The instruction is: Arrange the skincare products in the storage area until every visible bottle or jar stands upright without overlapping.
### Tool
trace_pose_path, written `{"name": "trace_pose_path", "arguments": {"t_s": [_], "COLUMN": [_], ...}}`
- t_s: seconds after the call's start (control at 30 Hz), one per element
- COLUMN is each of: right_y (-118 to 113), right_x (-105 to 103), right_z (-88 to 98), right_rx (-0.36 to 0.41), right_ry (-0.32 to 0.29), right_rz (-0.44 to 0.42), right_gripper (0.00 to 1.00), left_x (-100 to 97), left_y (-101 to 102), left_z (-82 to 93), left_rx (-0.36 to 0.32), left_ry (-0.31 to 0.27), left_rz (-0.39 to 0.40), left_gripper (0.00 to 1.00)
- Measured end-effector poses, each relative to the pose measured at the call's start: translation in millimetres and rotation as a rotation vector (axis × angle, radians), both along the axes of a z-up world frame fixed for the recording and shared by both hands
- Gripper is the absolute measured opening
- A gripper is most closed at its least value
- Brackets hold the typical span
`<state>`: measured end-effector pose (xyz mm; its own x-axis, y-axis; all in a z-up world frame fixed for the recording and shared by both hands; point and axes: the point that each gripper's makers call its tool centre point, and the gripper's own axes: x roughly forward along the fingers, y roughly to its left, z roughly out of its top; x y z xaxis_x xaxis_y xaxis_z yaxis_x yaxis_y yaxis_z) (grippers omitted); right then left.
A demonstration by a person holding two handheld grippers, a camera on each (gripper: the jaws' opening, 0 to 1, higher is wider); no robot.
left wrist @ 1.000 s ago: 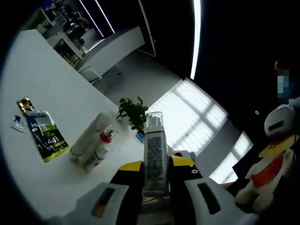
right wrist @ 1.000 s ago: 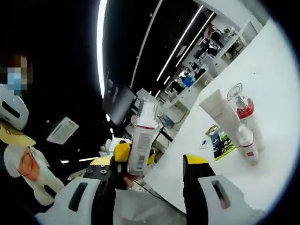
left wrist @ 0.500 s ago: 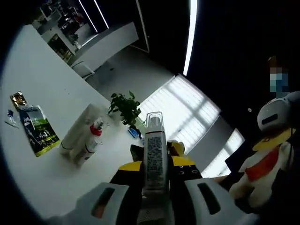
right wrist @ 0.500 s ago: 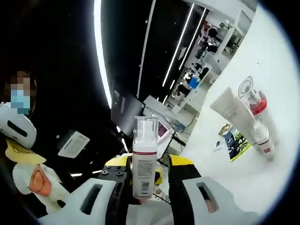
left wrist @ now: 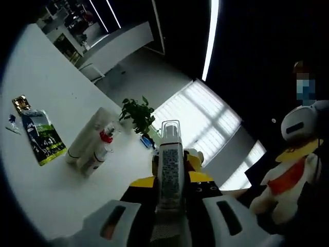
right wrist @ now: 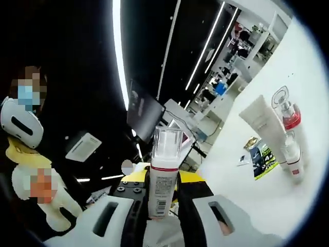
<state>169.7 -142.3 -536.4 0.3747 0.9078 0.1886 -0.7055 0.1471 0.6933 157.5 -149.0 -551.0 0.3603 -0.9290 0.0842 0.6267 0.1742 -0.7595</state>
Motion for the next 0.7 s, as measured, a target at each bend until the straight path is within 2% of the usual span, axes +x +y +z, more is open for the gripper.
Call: {"name": "trace_pose_path", "arguments": {"t_s": [0.1, 0.13, 0.2, 0.3, 0.4, 0.5, 0.6, 0.7], "right_y": [0.2, -0.4, -0.2, 0.8, 0.3, -2.1, -6.6, -8.8], "right_x": [-0.4, 0.6, 1.0, 0.8, 2.3, 2.9, 3.6, 2.9], "right_z": [-3.4, -7.4, -7.7, -7.6, -6.4, -9.7, -15.7, -23.4], "right_rx": [-0.02, -0.059, -0.081, -0.117, -0.165, -0.192, -0.258, -0.335], "right_ry": [0.015, 0.003, -0.014, -0.047, -0.093, -0.097, -0.146, -0.197], "right_rz": [0.003, -0.004, -0.005, 0.005, 0.005, 0.014, 0.017, 0.034], "right_gripper": [0.19, 0.19, 0.19, 0.19, 0.19, 0.19, 0.19, 0.19], "left_x": [-1.4, -0.5, -1.8, -5.0, -6.6, -5.2, -6.7, -6.6], "left_y": [0.0, 0.4, -0.7, -5.7, -5.3, -2.1, 3.2, 8.3], "left_z": [-3.9, -6.4, -11.5, -12.1, -17.7, -22.2, -26.4, -25.4], "left_rx": [0.015, 0.031, 0.075, 0.145, 0.213, 0.281, 0.356, 0.42], "left_ry": [0.009, 0.006, -0.011, -0.066, -0.08, -0.115, -0.143, -0.202], "left_rz": [-0.005, -0.001, -0.018, -0.056, -0.089, -0.1, -0.132, -0.165], "left_gripper": [0.23, 0.23, 0.23, 0.21, 0.21, 0.27, 0.35, 0.34]}}
